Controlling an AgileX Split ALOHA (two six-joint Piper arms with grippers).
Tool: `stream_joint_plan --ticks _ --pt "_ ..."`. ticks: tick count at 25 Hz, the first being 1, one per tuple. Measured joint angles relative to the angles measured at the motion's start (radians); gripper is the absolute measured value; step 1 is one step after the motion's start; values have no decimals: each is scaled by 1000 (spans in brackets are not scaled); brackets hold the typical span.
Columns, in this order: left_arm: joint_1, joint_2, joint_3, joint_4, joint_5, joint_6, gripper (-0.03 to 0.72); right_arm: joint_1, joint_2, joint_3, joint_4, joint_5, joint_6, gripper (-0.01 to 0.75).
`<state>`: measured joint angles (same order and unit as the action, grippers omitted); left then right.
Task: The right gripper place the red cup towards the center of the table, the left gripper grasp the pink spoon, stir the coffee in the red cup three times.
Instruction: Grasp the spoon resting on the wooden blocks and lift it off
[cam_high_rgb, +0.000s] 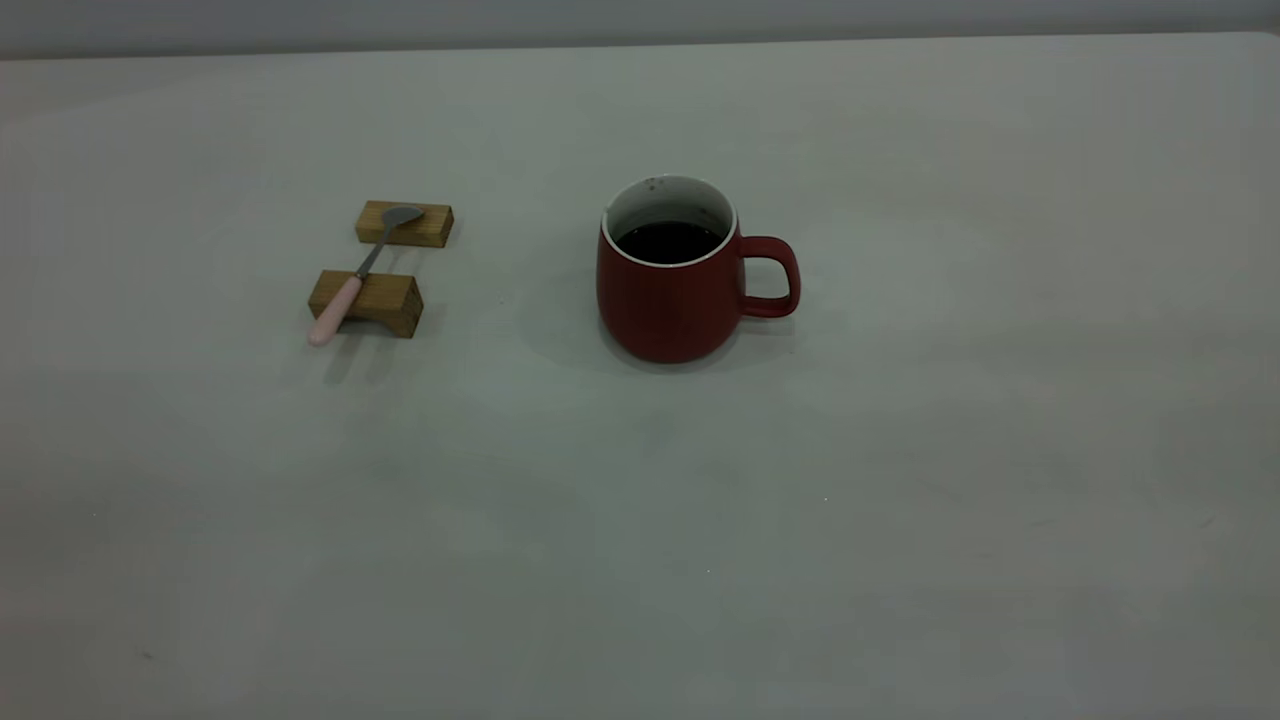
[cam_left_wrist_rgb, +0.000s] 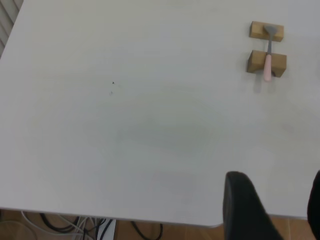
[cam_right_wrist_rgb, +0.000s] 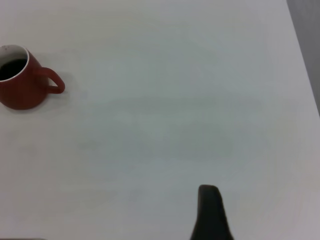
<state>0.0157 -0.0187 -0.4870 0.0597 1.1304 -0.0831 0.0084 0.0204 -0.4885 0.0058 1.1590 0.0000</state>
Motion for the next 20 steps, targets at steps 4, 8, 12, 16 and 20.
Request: stream_joint_plan --ticks 4,8,12,16,20 --pt "0 0 0 0 0 0 388 0 0 0 0 0 0 591" --pt "0 0 0 0 0 -1 388 0 0 0 0 0 0 591" --pt "0 7 -1 1 -1 -33 390 0 0 0 0 0 0 591" --pt "0 158 -47 1 -72 -44 438 0 0 0 0 0 0 591" --pt "0 448 -131 1 -170 -38 567 0 -1 0 0 0 0 591"
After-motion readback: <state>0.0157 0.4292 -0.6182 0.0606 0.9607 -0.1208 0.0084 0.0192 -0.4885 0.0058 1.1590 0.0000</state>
